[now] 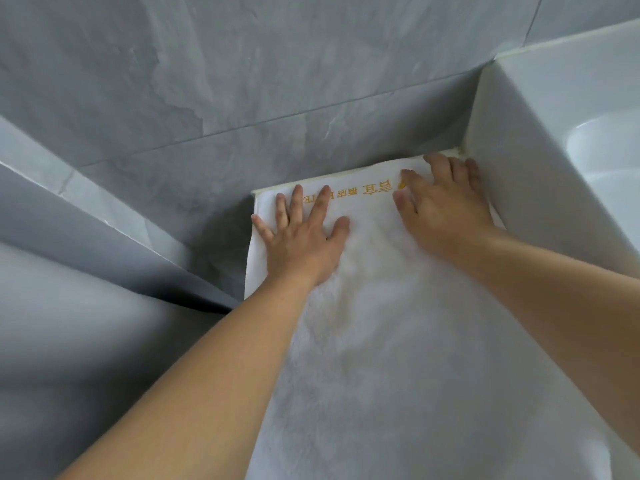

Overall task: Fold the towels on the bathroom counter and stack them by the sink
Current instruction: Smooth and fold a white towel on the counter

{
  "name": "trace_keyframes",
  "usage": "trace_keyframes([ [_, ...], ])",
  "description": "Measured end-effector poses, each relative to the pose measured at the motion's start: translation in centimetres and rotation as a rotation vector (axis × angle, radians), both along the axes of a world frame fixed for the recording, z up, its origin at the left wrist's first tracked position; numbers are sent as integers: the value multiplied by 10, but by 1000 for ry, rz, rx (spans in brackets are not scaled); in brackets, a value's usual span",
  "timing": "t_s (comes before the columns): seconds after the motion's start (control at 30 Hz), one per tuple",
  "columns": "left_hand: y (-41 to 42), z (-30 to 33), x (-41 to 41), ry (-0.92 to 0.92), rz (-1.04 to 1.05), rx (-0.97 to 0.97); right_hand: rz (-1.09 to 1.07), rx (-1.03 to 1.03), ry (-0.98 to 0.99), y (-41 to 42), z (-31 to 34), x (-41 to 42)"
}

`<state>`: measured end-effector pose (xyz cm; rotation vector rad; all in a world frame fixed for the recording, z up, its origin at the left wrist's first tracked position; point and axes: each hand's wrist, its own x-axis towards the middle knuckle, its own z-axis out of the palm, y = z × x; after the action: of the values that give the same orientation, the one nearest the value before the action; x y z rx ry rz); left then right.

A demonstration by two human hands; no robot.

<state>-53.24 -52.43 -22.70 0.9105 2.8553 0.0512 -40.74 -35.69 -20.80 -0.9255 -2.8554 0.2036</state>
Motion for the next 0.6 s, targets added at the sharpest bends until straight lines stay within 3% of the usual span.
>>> trace_keyframes([
  [0.1, 3, 0, -5, -2, 0, -6, 76, -88, -116, 11, -13, 3],
  [0.6, 3, 0, -1, -1, 33, 24, 52, -28, -179, 19, -16, 1],
])
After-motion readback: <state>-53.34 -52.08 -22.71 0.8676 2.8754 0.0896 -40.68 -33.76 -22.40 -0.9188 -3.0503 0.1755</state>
